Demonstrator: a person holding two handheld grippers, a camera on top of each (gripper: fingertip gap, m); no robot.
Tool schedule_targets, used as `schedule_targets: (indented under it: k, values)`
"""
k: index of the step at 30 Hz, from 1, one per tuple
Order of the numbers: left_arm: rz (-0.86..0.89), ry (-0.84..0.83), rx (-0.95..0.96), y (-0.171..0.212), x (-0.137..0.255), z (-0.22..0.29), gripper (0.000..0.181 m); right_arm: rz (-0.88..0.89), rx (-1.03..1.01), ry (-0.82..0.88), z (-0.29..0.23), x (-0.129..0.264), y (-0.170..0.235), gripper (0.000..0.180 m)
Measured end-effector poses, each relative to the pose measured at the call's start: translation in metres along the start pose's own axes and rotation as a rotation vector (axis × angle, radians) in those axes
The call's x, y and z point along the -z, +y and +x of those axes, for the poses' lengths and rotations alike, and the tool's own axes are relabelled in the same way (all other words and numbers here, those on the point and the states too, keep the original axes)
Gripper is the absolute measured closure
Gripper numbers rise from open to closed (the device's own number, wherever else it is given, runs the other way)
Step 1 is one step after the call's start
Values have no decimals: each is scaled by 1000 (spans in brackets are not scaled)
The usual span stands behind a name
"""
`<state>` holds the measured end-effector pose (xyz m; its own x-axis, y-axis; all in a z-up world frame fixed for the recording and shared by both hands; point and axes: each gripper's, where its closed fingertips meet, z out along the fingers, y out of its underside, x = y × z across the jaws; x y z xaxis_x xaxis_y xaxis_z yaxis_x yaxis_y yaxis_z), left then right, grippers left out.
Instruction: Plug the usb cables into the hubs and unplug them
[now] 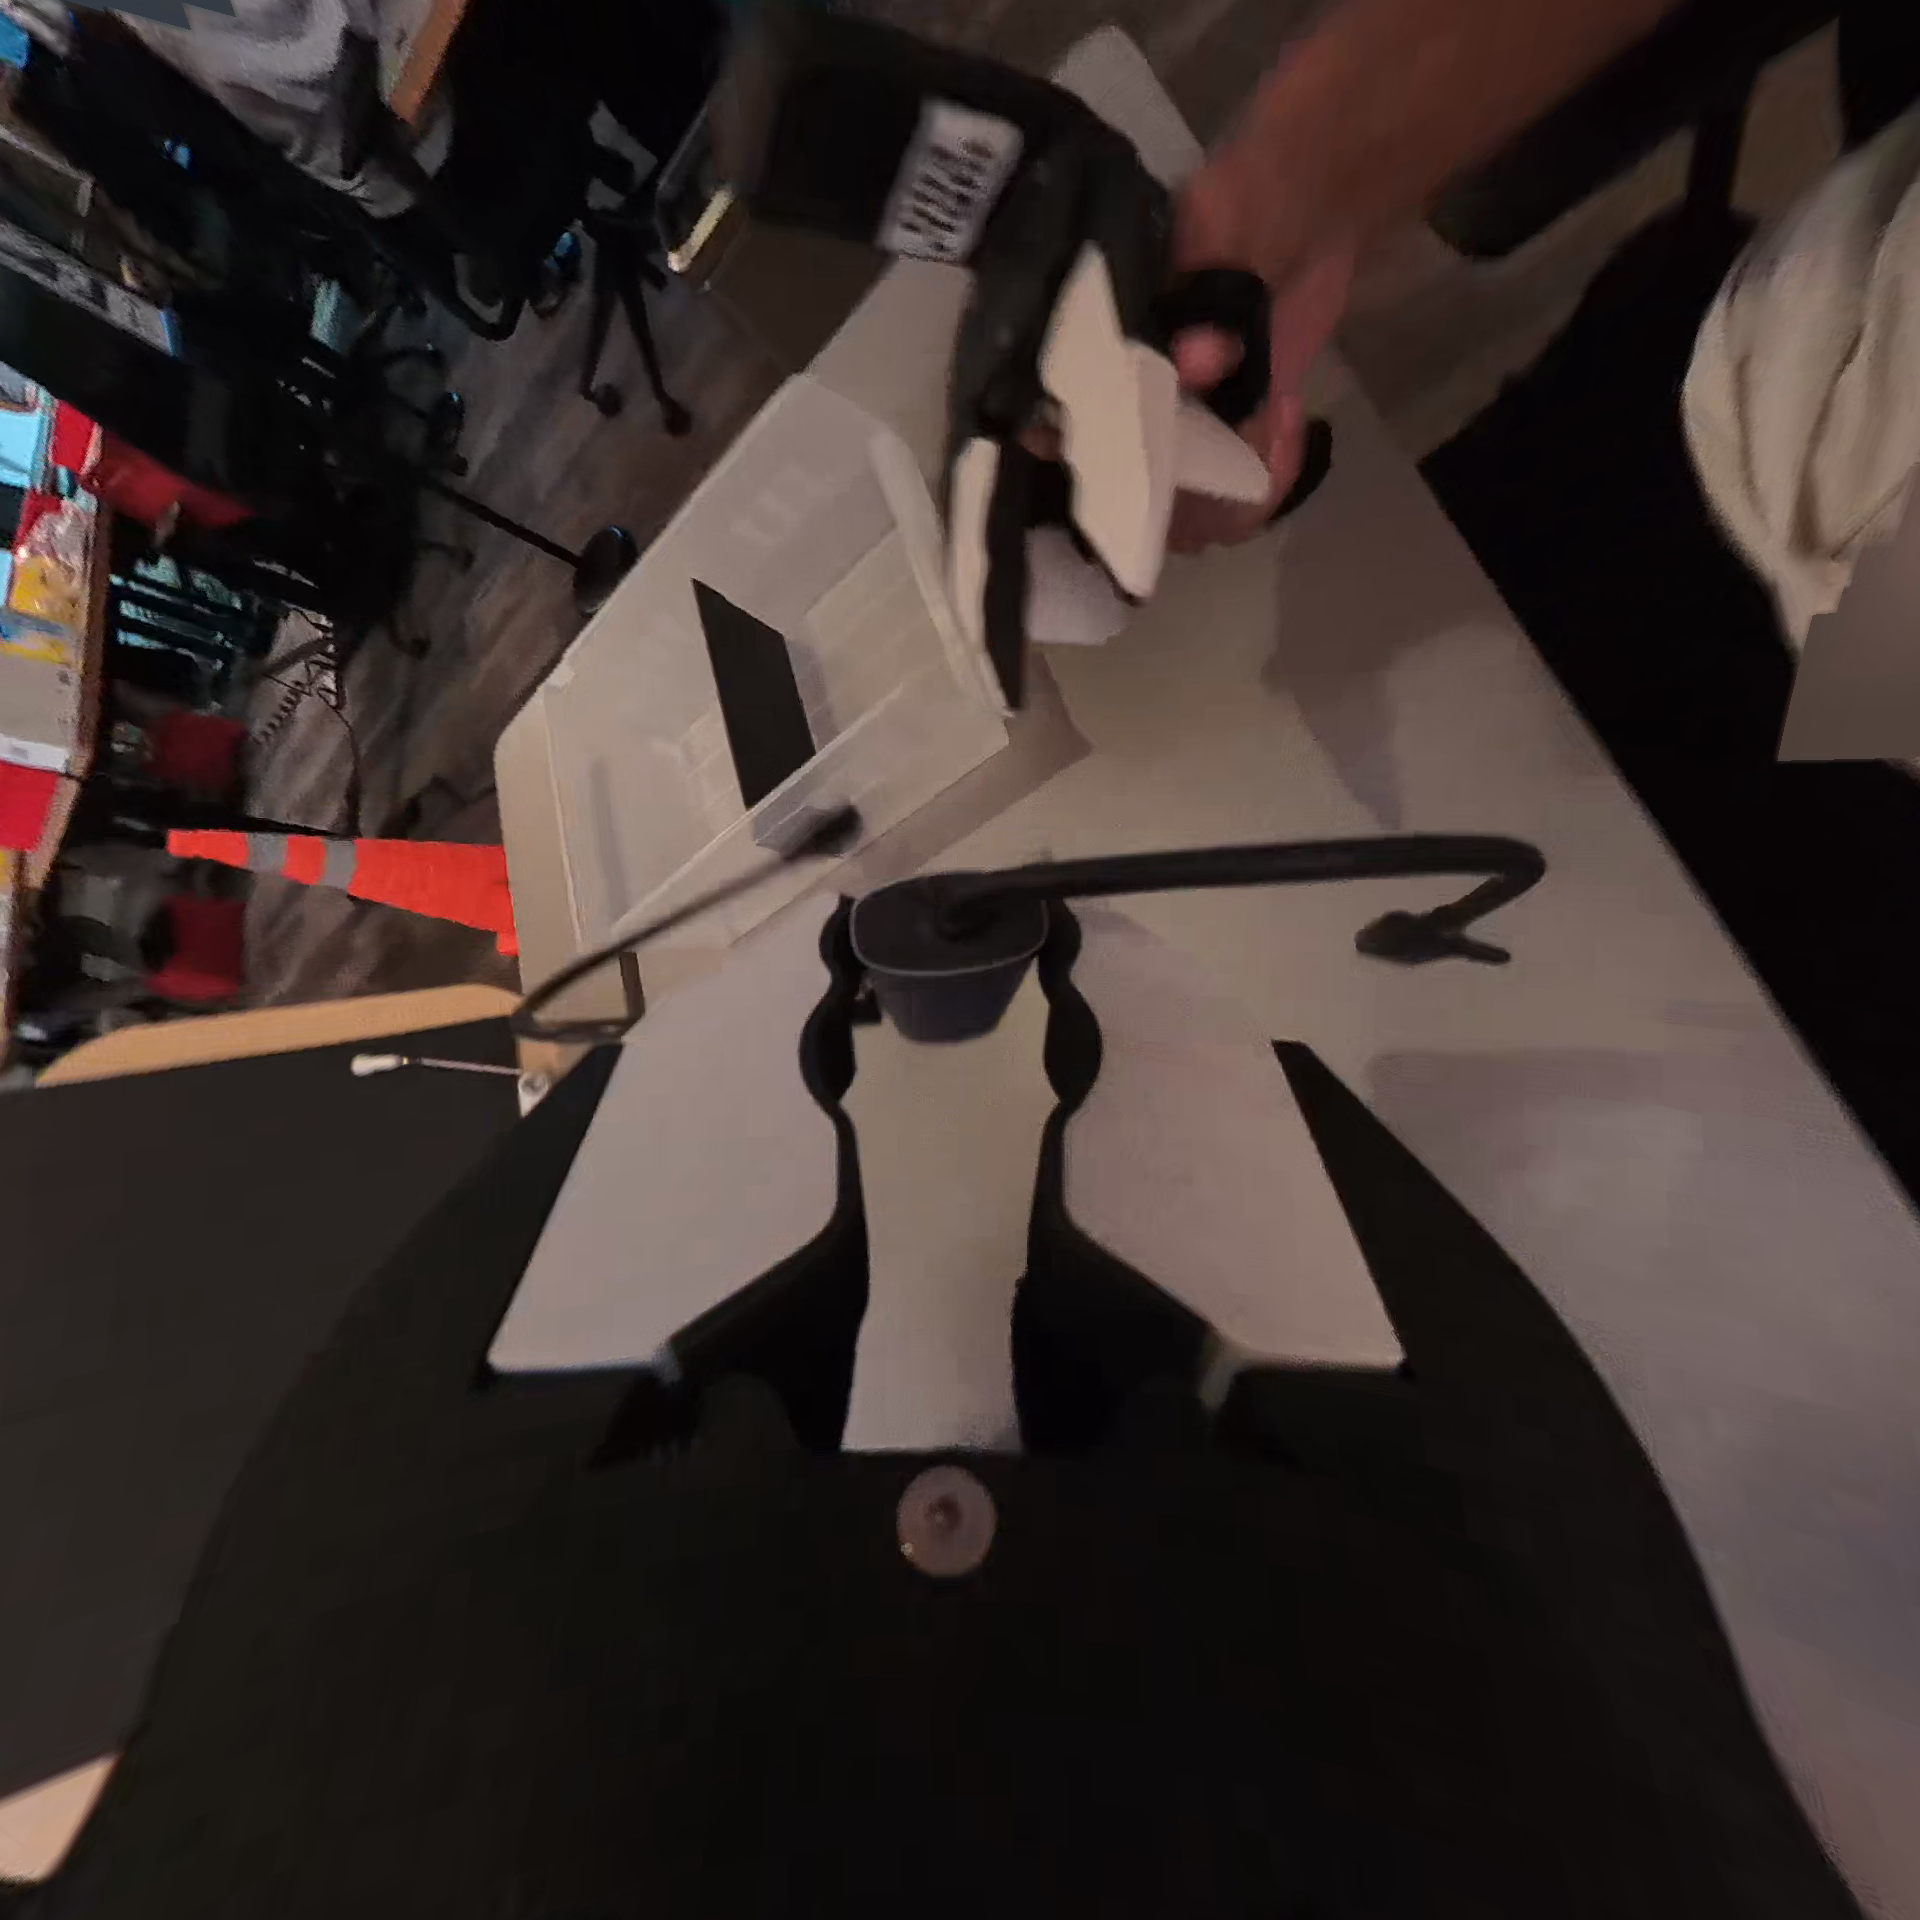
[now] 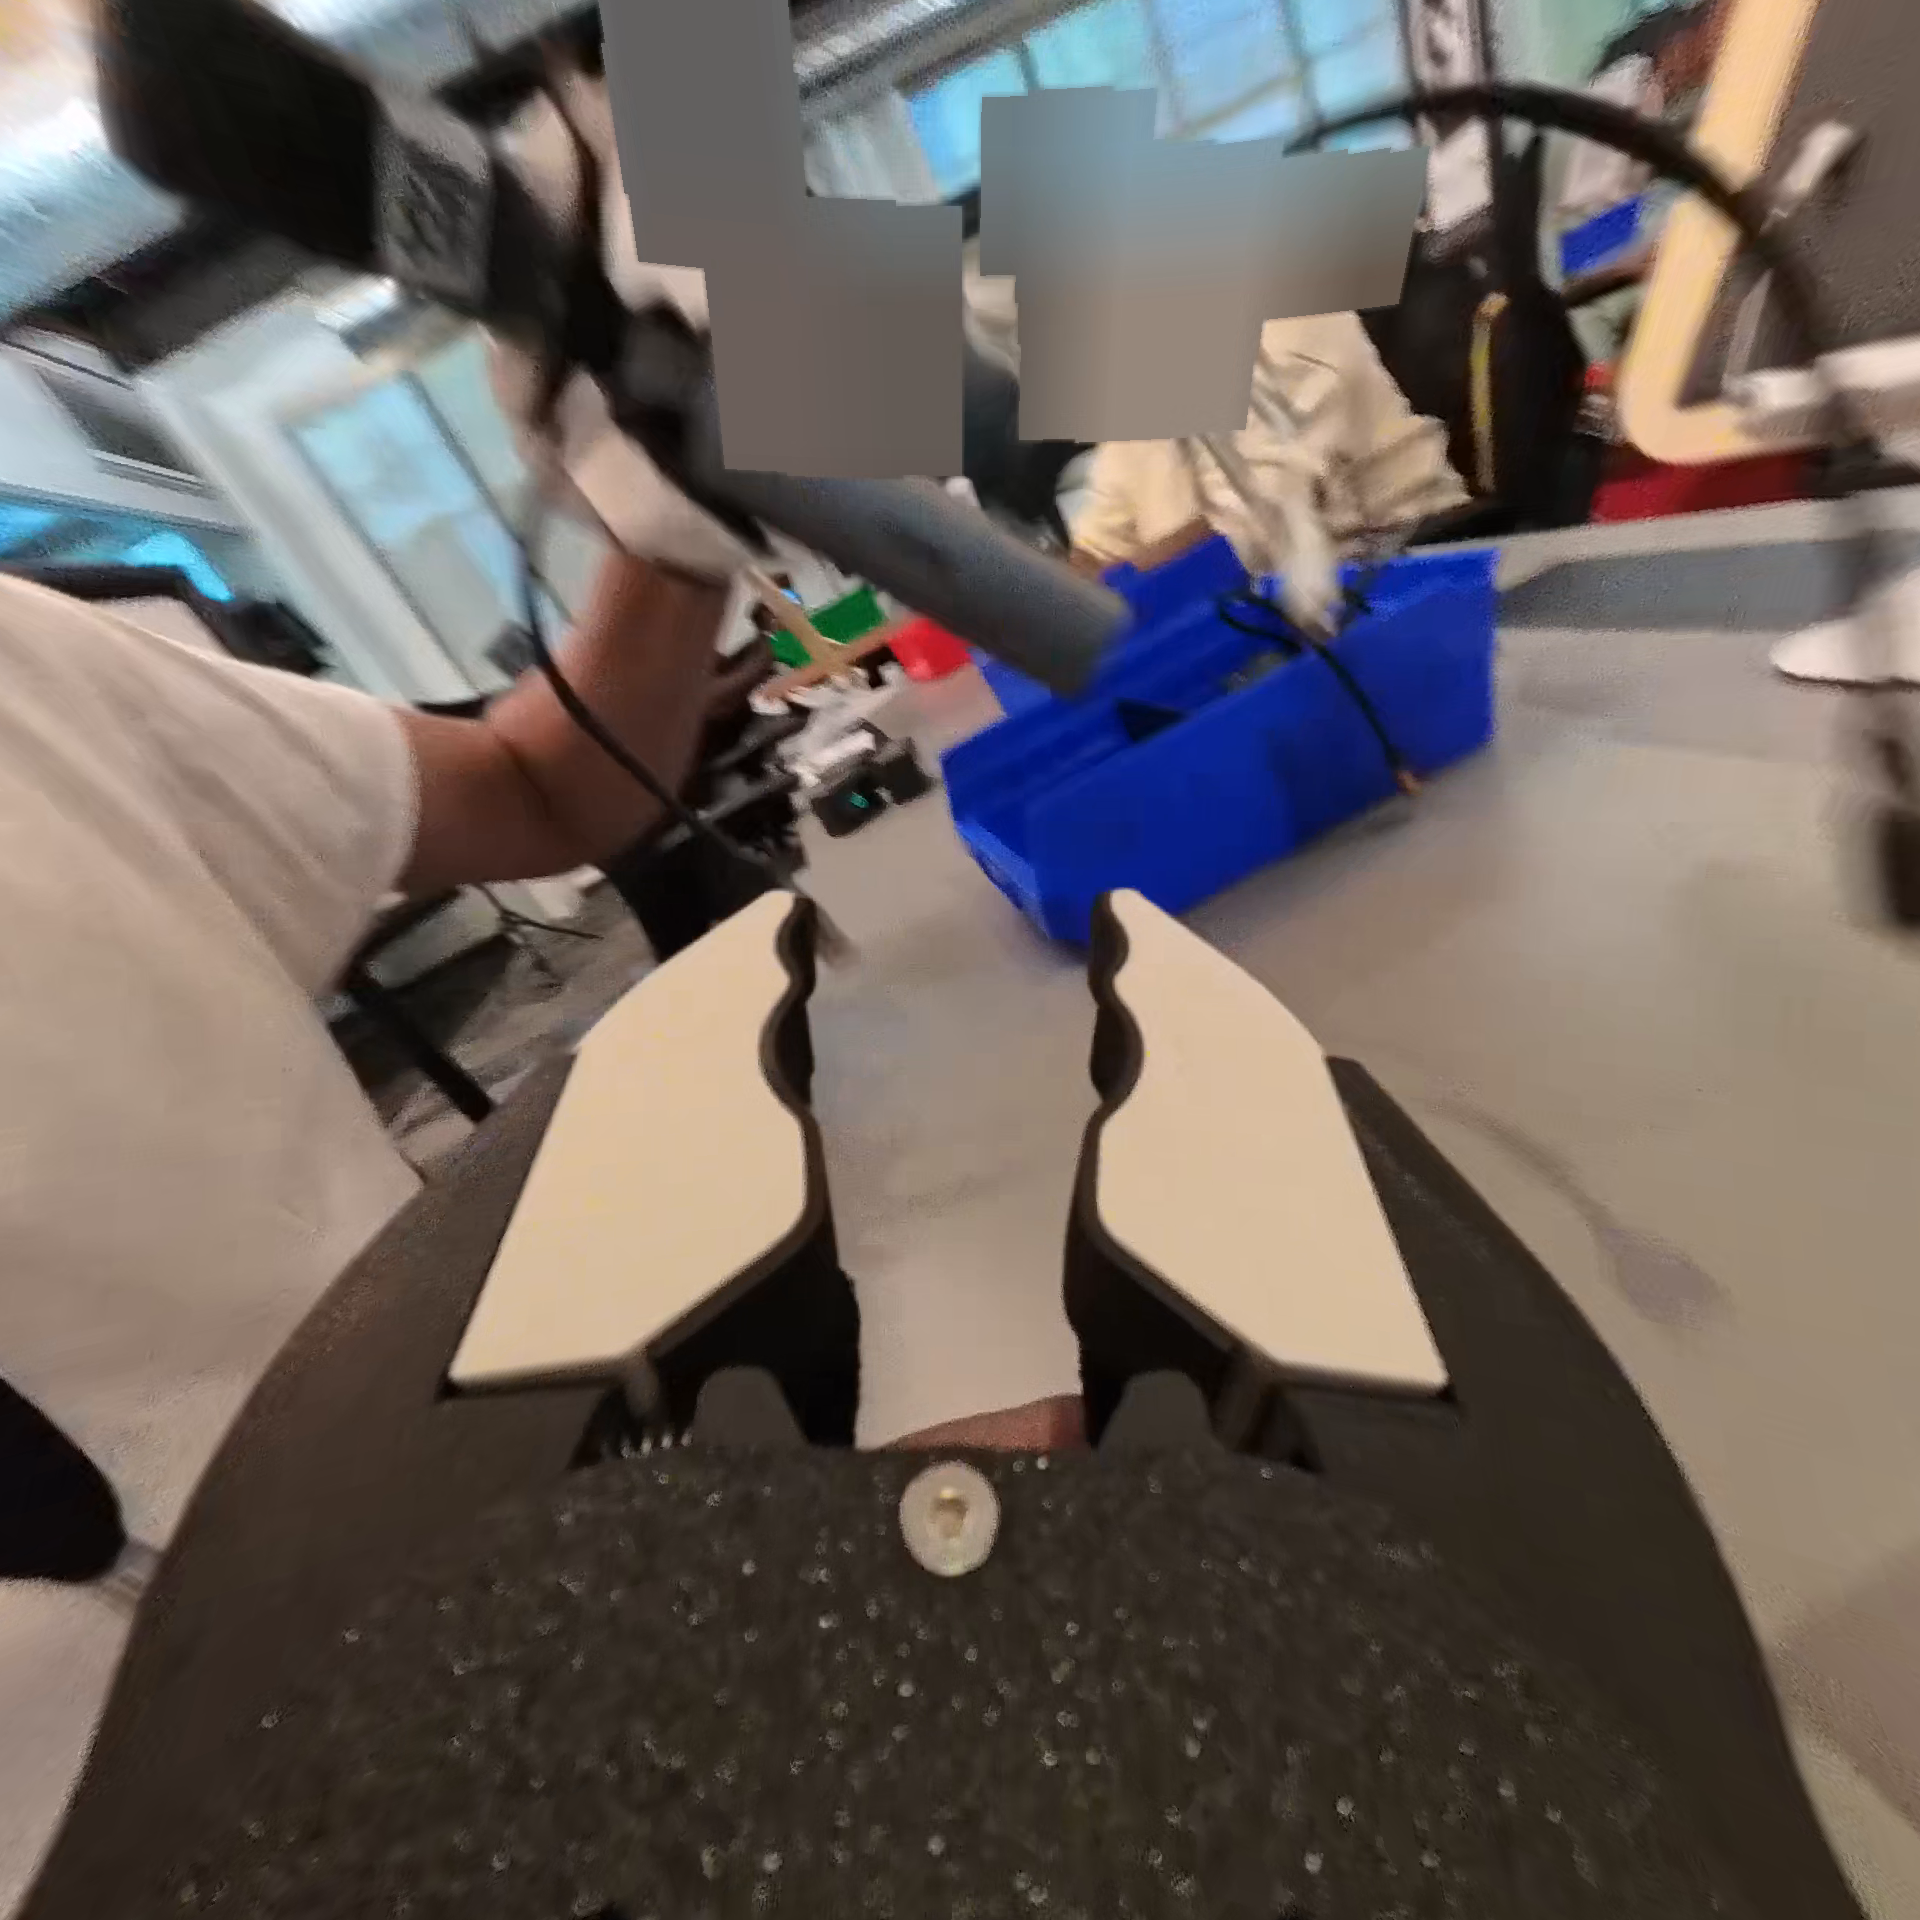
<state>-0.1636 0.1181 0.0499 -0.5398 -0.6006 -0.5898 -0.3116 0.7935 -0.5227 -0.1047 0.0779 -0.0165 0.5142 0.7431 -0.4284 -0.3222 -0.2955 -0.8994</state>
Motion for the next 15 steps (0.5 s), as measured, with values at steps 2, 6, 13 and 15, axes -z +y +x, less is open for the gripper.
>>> schedule_targets:
  k: [2, 6, 13, 15]
  values:
    - [-66, 3, -105, 7, -25, 14, 148, 21, -19, -32, -1, -8, -17, 127]
    - [-239, 25, -341, 26, -59, 42, 148, 11, -63, -9, 18, -21, -39, 128]
    - [-414, -32, -601, 52, -62, 57, 148, -167, -161, 54, 55, -55, -14, 130]
    - [-463, -33, -648, 64, -59, 62, 148, -186, -204, -42, 44, -68, -11, 124]
